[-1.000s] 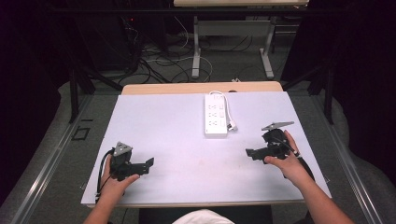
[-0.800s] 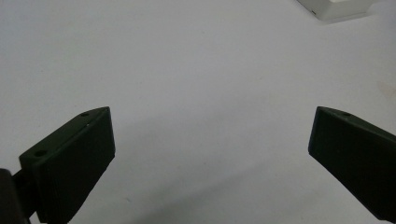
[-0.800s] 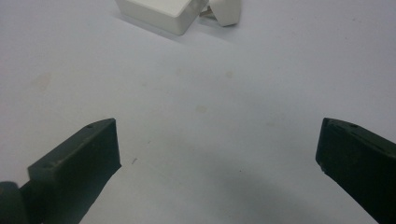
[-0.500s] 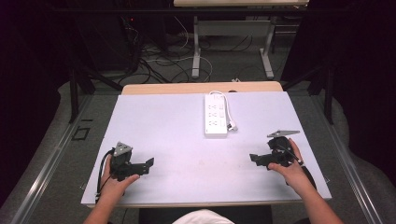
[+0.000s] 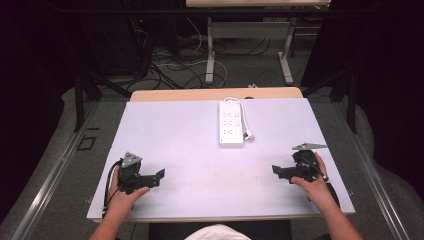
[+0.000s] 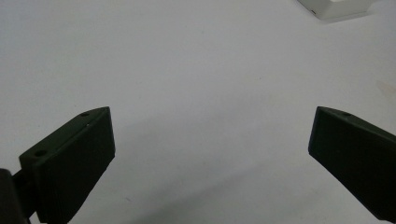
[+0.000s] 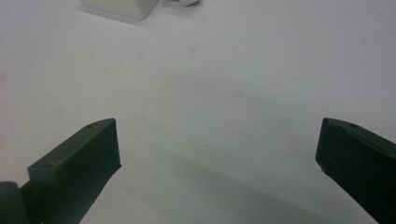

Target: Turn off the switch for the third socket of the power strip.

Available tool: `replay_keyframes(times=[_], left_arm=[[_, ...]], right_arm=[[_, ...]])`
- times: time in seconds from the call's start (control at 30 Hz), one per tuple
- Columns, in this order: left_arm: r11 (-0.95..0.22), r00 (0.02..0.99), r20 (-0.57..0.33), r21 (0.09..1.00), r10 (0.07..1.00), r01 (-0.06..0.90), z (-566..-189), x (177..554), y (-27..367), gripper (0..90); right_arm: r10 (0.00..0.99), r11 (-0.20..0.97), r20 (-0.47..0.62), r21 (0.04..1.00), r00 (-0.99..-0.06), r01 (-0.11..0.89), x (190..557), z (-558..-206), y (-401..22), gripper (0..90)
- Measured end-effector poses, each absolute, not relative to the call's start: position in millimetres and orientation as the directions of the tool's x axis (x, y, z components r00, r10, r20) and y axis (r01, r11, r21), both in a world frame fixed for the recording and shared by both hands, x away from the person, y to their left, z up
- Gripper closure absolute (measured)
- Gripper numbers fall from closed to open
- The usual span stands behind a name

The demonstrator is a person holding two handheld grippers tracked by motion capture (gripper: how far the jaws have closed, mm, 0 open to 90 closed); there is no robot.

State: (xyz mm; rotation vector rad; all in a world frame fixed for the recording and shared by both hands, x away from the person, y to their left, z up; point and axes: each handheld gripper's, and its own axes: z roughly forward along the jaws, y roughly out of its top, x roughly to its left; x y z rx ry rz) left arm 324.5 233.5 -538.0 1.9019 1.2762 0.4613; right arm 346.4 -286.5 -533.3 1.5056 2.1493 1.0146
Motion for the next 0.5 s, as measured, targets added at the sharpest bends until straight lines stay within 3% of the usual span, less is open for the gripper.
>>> replay_keyframes(times=[0.5], left_arm=[[-0.184,0.427,-0.121,0.773,0.896,0.607,-538.2,324.7,233.1,0.5]], right_arm=[[0.937,0.152,0.117,0.714,-0.331,0.683,347.8,-545.6,-298.8,0.0]])
